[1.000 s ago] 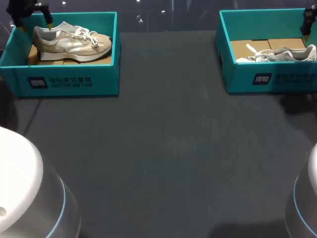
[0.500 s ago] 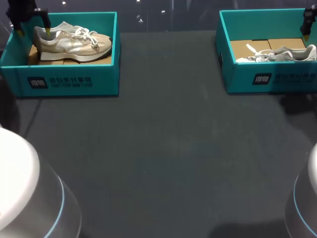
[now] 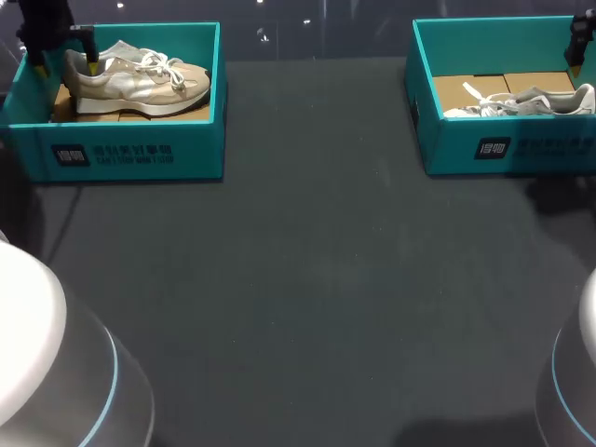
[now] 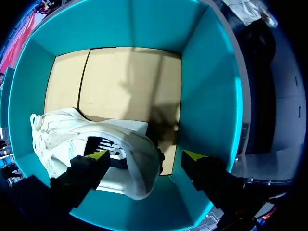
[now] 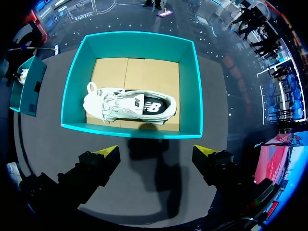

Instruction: Take the shoe out of the shoebox, open the shoe tongue, remove and reinsert the insole, then place the shoe into the shoebox

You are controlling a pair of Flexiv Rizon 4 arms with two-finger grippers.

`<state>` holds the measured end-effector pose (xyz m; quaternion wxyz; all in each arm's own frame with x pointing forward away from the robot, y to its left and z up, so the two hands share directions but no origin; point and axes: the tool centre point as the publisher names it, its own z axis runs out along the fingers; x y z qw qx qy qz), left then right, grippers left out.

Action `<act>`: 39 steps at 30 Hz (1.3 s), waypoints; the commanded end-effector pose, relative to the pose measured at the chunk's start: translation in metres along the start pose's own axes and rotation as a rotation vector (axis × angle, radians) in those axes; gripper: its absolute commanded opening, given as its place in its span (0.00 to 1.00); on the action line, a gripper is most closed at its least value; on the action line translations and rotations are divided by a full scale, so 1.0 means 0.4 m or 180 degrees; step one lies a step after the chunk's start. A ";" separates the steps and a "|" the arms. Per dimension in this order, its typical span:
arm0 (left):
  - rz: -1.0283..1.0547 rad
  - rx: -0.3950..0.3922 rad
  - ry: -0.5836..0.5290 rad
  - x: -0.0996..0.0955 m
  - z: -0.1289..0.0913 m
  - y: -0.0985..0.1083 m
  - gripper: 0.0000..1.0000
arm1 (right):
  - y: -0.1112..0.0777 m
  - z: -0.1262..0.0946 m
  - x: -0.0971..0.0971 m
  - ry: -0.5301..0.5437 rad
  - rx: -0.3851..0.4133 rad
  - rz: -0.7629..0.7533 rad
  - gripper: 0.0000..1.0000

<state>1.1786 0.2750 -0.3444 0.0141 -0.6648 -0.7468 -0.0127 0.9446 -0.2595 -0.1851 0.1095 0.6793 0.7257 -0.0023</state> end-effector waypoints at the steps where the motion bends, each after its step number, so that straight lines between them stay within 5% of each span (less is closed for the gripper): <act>1: -0.0004 0.0062 0.0019 -0.003 0.027 0.025 0.94 | 0.000 0.000 -0.001 0.0000 0.0002 -0.0001 1.00; 9: -0.0025 0.0099 0.0058 -0.001 0.058 0.032 0.89 | 0.000 0.000 -0.001 0.0000 0.0002 -0.0001 1.00; 17: -0.0004 0.0082 0.0094 -0.003 0.067 0.030 0.73 | 0.000 0.000 -0.001 0.0000 0.0002 -0.0001 1.00; 35: 0.0029 -0.0083 0.0167 0.005 0.075 0.007 0.69 | 0.000 0.000 -0.001 0.0000 0.0002 -0.0001 1.00; 39: 0.0029 -0.0097 0.0179 0.007 0.077 0.004 0.60 | 0.000 0.000 -0.001 0.0000 0.0002 -0.0001 1.00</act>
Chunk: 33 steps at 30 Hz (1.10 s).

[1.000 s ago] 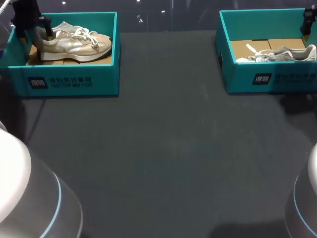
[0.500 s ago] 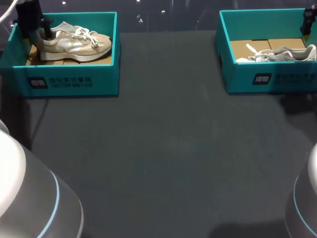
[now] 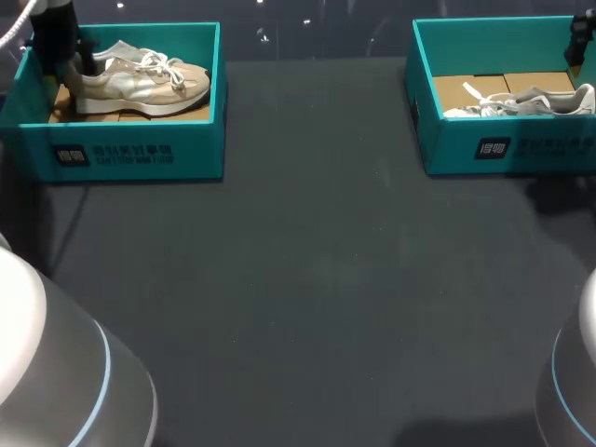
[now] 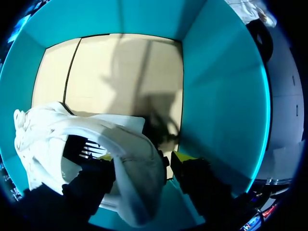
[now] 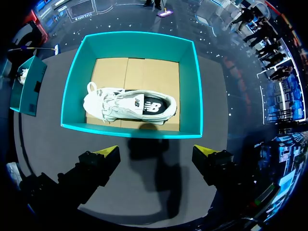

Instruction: Take the shoe out of the shoebox, open the shoe tongue, remove and reinsert the insole, then place the shoe into the shoebox

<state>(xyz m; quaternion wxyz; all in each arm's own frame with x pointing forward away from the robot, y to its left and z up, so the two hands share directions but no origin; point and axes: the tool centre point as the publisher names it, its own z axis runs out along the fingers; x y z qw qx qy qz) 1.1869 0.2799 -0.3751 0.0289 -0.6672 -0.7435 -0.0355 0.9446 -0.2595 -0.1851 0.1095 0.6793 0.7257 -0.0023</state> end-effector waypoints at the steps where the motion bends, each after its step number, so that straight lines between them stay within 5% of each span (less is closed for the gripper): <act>1: 0.0002 -0.0054 0.0016 0.000 0.000 -0.018 0.58 | 0.000 0.000 -0.001 -0.0001 0.0001 -0.0001 1.00; 7: -0.0009 -0.0067 0.0036 0.001 0.002 -0.021 0.39 | 0.000 0.000 -0.001 -0.0001 0.0001 -0.0001 1.00; 10: -0.0008 -0.0075 0.0048 0.001 0.003 -0.024 0.00 | 0.000 0.000 -0.001 -0.0001 0.0001 -0.0001 1.00; 24: -0.0043 -0.0054 0.0029 0.021 -0.015 -0.031 0.00 | 0.000 0.000 -0.001 -0.0001 0.0001 -0.0001 1.00; 33: -0.0057 -0.0050 -0.0131 0.044 -0.097 -0.031 0.00 | 0.000 0.000 -0.001 -0.0001 0.0001 -0.0001 1.00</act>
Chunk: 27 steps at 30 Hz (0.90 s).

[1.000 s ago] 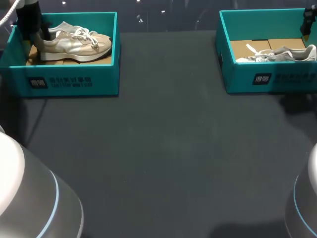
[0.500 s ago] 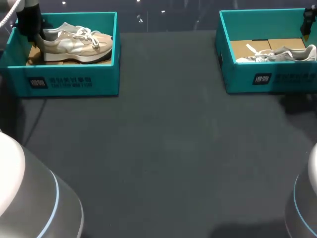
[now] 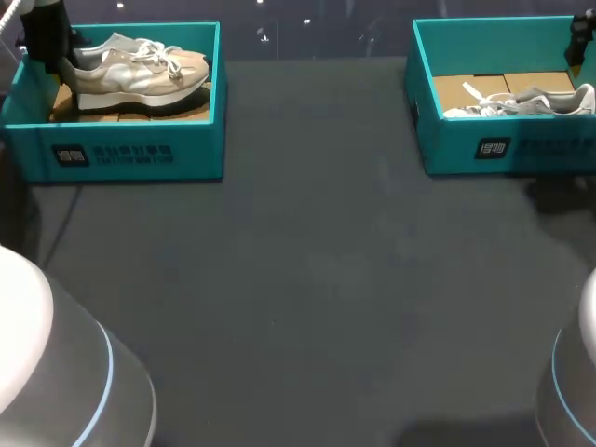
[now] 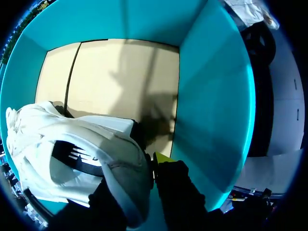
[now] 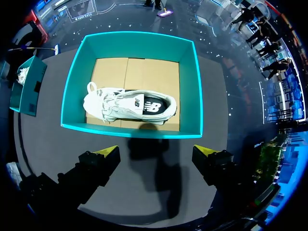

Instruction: Take the shoe out of the shoebox, open the shoe tongue, remove and reinsert the insole, then place the shoe into the shoebox

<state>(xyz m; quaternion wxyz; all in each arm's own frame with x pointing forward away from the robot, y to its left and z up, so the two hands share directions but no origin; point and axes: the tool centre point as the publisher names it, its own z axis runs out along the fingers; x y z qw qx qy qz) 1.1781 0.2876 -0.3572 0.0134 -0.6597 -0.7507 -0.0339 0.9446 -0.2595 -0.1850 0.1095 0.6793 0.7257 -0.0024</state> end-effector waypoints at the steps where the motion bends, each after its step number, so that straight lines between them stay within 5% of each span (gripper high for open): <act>1: 0.0014 0.0005 -0.0068 0.018 -0.065 -0.010 0.00 | 0.000 0.000 -0.001 0.0000 0.0001 -0.0001 1.00; 27: 0.0060 -0.0201 -0.0164 0.027 -0.306 -0.034 0.00 | 0.000 0.000 -0.001 0.0000 0.0001 -0.0001 1.00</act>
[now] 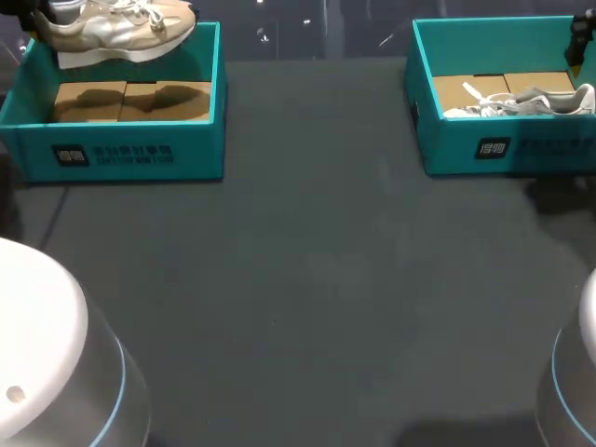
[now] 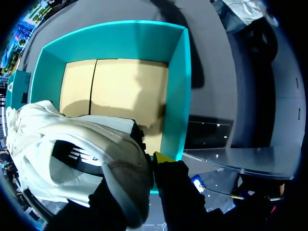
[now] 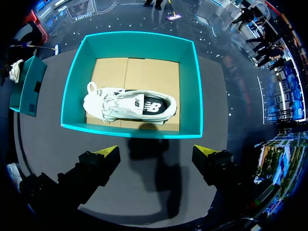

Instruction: Take the shoe out of the shoebox, open the shoe tongue, remove and reinsert the insole, then place the shoe into the shoebox

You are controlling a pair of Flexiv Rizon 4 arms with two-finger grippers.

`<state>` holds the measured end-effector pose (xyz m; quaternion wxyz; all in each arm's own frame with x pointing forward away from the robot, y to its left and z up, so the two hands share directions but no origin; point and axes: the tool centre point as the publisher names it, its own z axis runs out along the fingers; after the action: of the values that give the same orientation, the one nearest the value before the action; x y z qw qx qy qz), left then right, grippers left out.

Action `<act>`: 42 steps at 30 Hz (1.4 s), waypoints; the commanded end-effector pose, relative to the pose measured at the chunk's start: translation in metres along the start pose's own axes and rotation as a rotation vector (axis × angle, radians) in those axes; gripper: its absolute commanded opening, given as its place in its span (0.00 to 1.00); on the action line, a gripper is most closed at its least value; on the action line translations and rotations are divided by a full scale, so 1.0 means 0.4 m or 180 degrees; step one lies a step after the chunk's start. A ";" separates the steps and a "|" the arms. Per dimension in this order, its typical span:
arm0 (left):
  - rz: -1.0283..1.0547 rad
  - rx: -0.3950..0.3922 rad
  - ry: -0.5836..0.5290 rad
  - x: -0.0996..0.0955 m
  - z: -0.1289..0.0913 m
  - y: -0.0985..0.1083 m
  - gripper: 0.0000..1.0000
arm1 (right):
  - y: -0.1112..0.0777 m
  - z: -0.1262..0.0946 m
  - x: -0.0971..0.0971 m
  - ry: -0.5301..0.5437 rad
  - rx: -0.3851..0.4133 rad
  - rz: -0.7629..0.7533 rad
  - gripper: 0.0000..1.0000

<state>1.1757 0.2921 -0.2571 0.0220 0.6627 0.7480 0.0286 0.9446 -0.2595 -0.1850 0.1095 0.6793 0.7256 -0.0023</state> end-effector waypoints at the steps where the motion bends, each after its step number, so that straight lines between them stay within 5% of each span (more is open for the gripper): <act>1: 0.0058 -0.0067 0.0029 -0.007 -0.074 -0.036 0.00 | 0.000 0.000 -0.001 0.0000 0.0002 -0.0001 1.00; 14: 0.0048 -0.0142 0.0190 -0.071 -0.239 -0.098 0.00 | 0.000 0.000 -0.001 0.0000 0.0002 -0.0001 1.00; 25: 0.0011 -0.0155 0.0168 -0.151 -0.316 -0.270 0.00 | 0.000 0.000 -0.001 0.0000 0.0002 -0.0001 1.00; 42: 0.0165 -0.0199 0.0224 -0.320 -0.306 -0.605 0.00 | 0.000 0.000 -0.001 0.0000 0.0002 -0.0001 1.00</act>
<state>0.9890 0.1448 -0.1512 -0.0376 0.6768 0.7351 0.0111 0.9446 -0.2594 -0.1850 0.1095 0.6793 0.7257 -0.0024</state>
